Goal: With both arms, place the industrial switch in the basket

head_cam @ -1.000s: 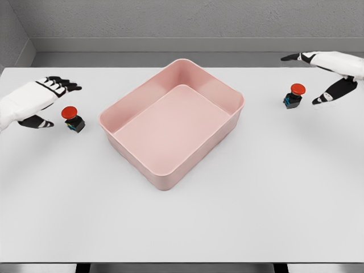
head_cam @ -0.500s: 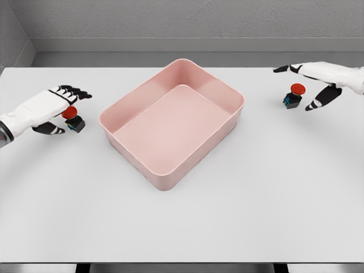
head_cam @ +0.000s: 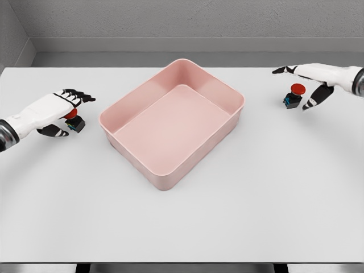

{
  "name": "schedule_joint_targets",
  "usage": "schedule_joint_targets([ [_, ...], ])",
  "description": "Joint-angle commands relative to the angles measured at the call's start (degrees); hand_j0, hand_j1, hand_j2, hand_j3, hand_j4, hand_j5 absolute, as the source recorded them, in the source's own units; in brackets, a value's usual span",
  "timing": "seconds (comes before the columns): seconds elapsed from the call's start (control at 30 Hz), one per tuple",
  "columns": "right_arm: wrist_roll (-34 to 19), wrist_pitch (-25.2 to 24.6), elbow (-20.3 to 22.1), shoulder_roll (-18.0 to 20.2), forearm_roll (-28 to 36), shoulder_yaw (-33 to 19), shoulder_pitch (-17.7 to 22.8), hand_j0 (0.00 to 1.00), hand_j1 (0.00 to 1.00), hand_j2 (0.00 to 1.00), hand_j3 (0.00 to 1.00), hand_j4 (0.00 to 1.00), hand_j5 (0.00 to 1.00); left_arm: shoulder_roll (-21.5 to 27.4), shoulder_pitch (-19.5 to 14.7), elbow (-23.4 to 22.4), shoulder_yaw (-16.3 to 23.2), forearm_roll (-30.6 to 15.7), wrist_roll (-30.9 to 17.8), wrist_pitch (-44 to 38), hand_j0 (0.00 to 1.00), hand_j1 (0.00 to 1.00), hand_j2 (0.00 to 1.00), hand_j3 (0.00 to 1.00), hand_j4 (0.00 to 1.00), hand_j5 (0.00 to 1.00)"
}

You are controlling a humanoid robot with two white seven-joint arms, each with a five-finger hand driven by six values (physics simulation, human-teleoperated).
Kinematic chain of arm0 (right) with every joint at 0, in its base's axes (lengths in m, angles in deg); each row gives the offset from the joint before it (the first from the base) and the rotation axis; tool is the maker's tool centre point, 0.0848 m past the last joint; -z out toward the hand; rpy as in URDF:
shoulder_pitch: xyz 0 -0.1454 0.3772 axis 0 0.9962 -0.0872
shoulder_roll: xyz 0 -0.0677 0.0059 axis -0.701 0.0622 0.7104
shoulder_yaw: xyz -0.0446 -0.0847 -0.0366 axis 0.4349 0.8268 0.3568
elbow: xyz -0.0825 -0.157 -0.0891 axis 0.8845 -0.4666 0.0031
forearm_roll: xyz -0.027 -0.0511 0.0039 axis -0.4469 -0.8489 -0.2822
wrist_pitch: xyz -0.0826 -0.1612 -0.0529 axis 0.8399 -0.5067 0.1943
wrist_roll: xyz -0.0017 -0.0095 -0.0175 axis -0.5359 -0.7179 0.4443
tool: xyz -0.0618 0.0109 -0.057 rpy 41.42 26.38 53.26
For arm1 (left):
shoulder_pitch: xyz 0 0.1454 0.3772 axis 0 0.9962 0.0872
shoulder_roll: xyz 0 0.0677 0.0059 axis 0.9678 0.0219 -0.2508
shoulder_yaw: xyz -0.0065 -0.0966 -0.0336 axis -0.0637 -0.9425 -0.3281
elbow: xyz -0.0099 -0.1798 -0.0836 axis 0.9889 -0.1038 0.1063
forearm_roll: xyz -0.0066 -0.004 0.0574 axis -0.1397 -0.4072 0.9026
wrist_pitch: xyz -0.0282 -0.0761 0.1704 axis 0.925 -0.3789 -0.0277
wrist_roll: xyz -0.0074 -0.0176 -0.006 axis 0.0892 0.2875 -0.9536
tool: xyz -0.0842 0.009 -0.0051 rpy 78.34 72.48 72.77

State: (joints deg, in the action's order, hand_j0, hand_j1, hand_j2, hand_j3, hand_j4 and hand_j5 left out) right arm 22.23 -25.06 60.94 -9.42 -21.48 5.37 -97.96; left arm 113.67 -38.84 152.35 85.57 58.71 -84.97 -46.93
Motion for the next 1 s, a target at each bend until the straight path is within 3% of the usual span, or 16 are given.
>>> schedule_joint_targets([
  [0.0, 0.08, -0.02, -2.81, -1.16, -0.83, 1.00, 0.00, 1.00, 1.00, 1.00, 1.00, 1.00, 1.00, 0.00, 0.00, -0.03, -0.02, -0.38, 0.06, -0.06, 0.99, 0.99, 0.99, 0.99, 0.99, 0.99],
  [0.1, 0.08, -0.02, -3.96, -2.04, -0.92, 1.97, -0.79, 1.00, 1.00, 1.00, 1.00, 1.00, 1.00, 0.09, 0.00, -0.47, -0.02, -0.38, 0.76, -0.06, 0.79, 0.79, 0.79, 0.79, 0.79, 0.79],
  [0.37, 0.17, -0.10, -6.86, -2.75, -2.07, 2.23, -1.76, 0.97, 0.97, 0.97, 0.97, 0.97, 0.97, 0.79, 0.26, -0.38, 1.21, -0.56, 2.43, -0.06, 0.56, 0.56, 0.56, 0.56, 0.56, 0.56],
  [0.4, 0.25, -0.02, -7.65, -2.84, -2.07, 2.23, -2.02, 0.96, 0.96, 0.96, 0.96, 0.96, 0.96, 0.88, 0.35, -0.21, 1.21, -0.56, 2.34, -0.06, 0.43, 0.43, 0.43, 0.43, 0.43, 0.43],
  [0.43, 0.25, -0.02, -8.00, -3.19, -2.07, 2.23, -2.02, 0.96, 0.96, 0.96, 0.96, 0.96, 0.96, 0.97, 0.35, -0.12, 1.21, -0.56, 2.34, -0.06, 0.39, 0.39, 0.39, 0.39, 0.39, 0.39],
  [0.8, 0.43, -0.02, -13.10, -5.91, -4.79, 2.23, -3.78, 0.93, 0.93, 0.93, 0.93, 0.93, 0.93, 6.85, 0.70, 13.76, 0.95, -6.00, 1.90, -0.06, 0.32, 0.32, 0.32, 0.32, 0.32, 0.32],
  [0.97, 0.60, 0.16, -15.82, -7.23, -5.84, 2.23, -4.57, 0.92, 0.92, 0.92, 0.92, 0.92, 0.92, 7.12, 0.62, 17.46, 0.42, -7.32, 1.90, -0.06, 0.32, 0.32, 0.32, 0.32, 0.32, 0.32],
])
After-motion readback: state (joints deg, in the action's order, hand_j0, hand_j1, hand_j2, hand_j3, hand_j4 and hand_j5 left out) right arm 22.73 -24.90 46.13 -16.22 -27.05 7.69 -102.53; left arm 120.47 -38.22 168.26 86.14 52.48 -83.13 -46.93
